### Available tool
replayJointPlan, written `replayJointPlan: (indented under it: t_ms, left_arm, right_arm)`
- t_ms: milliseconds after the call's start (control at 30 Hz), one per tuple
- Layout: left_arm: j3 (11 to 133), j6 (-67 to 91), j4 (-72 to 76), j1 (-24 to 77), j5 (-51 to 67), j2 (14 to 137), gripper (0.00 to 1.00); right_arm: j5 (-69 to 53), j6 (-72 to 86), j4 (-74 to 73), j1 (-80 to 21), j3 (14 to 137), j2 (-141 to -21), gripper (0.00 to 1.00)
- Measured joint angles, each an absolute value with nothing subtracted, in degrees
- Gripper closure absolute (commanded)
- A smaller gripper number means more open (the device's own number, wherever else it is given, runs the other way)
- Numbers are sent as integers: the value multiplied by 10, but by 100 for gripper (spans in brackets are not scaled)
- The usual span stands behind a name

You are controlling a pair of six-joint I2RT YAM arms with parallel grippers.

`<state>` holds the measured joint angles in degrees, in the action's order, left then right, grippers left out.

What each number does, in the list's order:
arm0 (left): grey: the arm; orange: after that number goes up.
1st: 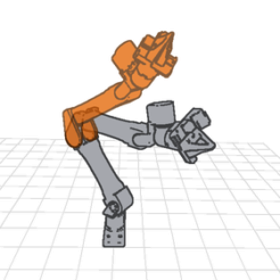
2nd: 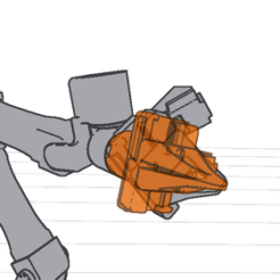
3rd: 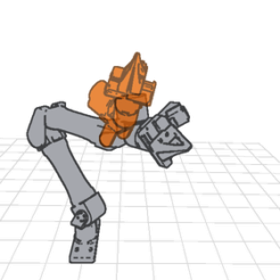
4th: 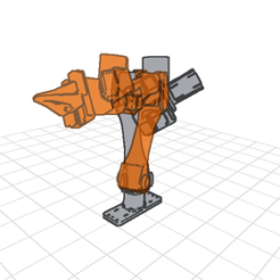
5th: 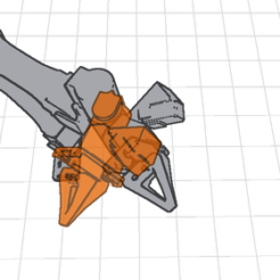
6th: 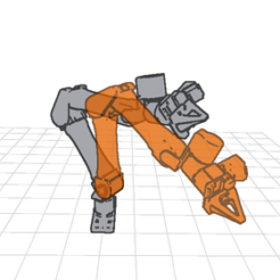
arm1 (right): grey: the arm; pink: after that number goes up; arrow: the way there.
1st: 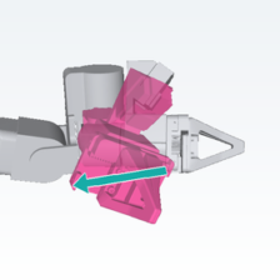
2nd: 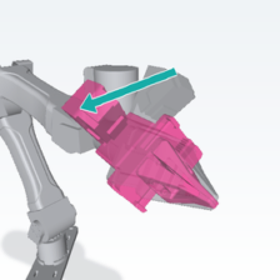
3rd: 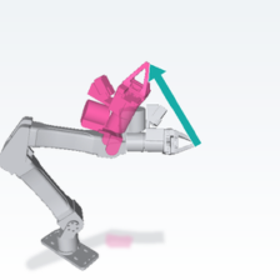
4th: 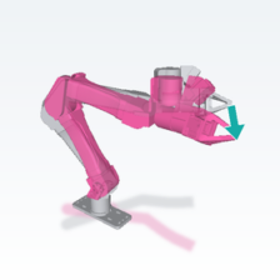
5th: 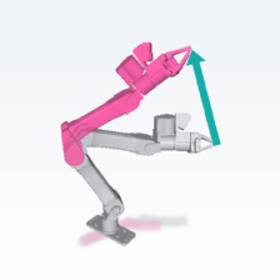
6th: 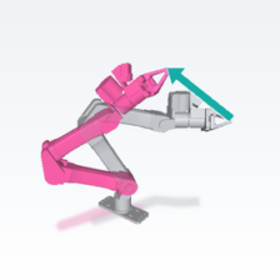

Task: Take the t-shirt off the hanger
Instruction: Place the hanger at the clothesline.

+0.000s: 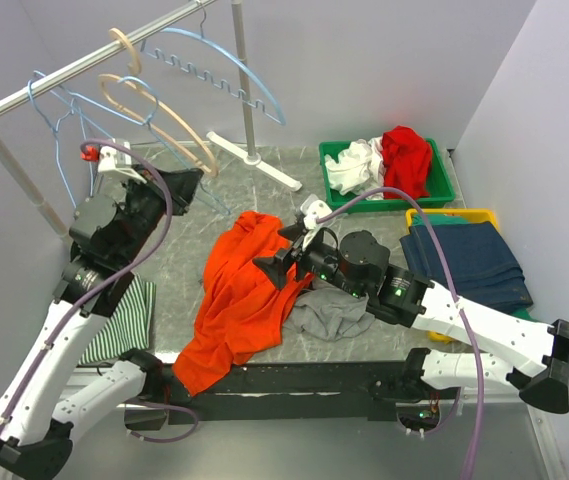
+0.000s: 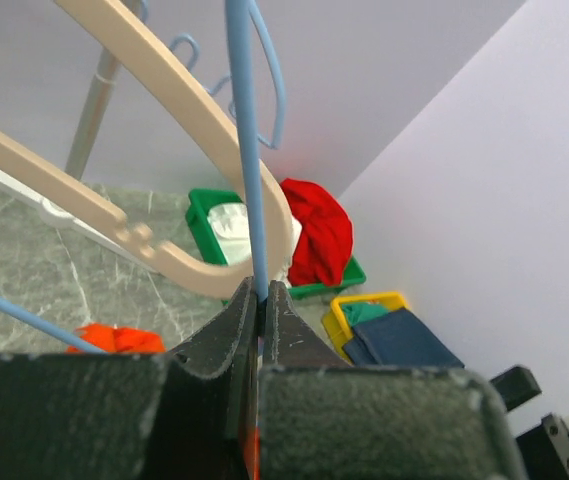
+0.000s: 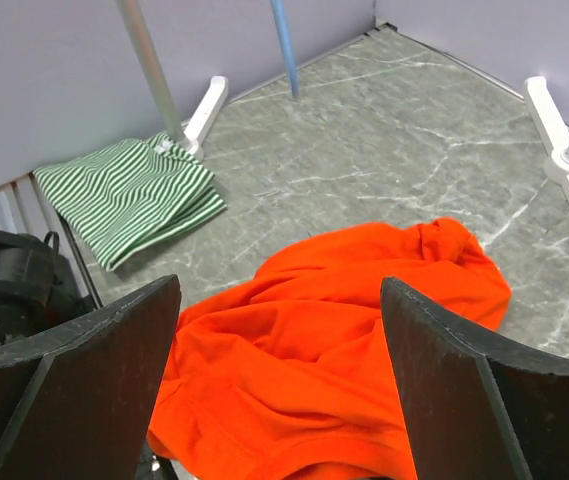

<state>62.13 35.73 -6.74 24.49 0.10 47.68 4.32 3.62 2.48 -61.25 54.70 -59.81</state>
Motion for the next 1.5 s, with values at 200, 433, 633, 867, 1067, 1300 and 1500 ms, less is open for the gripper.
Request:
replayJointPlan:
  t_ms: [200, 433, 633, 867, 1067, 1300, 1500]
  left_arm:
    - [671, 383, -65, 172, 48, 513, 99]
    - [671, 467, 4, 34, 165, 560, 99]
    - [642, 534, 76, -21, 241, 590, 99]
    - [602, 597, 152, -51, 324, 602, 99]
    - [574, 662, 239, -93, 399, 618, 99]
    - [563, 738, 326, -135, 467, 651, 99]
    - [555, 763, 366, -143, 493, 655, 99]
  right_arm:
    - [63, 40, 16, -613, 547, -598, 0]
    - [83, 40, 2, -613, 540, -581, 0]
    - [94, 40, -2, -613, 538, -577, 0]
    - [104, 40, -8, -613, 528, -577, 0]
    - [105, 42, -8, -613, 520, -577, 0]
    - [109, 47, -6, -613, 519, -580, 0]
    - [110, 47, -4, -613, 519, -590, 0]
